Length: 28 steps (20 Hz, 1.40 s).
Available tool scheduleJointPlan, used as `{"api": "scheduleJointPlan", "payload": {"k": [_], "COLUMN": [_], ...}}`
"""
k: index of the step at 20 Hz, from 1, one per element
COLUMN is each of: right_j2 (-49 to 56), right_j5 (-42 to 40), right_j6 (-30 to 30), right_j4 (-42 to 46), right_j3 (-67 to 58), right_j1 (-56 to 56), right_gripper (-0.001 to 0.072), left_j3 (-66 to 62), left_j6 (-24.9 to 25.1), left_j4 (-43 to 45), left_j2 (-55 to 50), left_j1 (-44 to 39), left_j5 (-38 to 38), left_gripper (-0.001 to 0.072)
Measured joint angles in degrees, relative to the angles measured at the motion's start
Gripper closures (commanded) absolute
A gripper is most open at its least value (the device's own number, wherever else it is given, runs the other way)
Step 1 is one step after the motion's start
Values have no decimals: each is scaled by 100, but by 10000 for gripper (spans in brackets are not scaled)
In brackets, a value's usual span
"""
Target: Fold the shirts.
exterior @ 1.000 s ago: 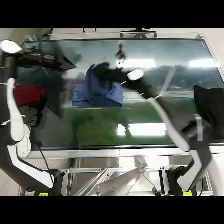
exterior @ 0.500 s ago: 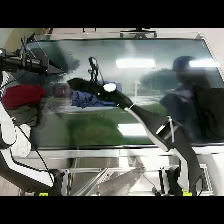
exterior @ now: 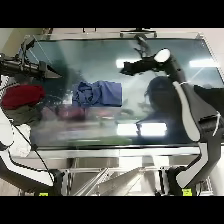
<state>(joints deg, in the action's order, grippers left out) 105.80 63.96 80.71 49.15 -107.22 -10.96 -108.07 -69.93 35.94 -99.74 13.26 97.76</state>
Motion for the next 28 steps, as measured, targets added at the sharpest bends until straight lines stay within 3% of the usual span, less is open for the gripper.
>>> {"api": "scheduleJointPlan", "payload": {"k": [3, 6, 10, 11, 15, 16, 18, 19, 24, 28], "right_j2": [184, 667, 1309, 1438, 1731, 1773, 1858, 1893, 1781, 984], "right_j5": [505, 592, 413, 343, 81, 11, -85, -90, -173, -199], "right_j6": [529, 715, 715, 680, 446, 376, 264, 192, -247, -378], "right_j4": [474, 402, -66, -227, -800, -931, -1141, -1290, -2146, -2334], "right_j3": [57, 81, 90, 90, 83, 83, 92, 94, 87, 72], "right_j1": [315, 299, 44, -22, -210, -243, -310, -337, -372, 92], "right_gripper": [160, 160, 173, 235, 236, 281, 599, 694, 697, 698], "left_j3": [4, 4, 4, 4, 4, 4, 4, 4, 4, 4], "left_j6": [-11, -55, -55, -57, -57, -57, -57, -57, -57, -57], "left_j4": [-4, -2, -2, -2, -2, 0, 0, 0, 2, 4], "left_j2": [70, 101, 114, 116, 118, 118, 120, 120, 120, 120], "left_j1": [-2, -13, -39, -42, -48, -48, -48, -48, -48, -48], "left_j5": [33, 63, 107, 109, 129, 129, 129, 129, 129, 201], "left_gripper": [703, 703, 703, 703, 703, 703, 703, 703, 703, 703]}}
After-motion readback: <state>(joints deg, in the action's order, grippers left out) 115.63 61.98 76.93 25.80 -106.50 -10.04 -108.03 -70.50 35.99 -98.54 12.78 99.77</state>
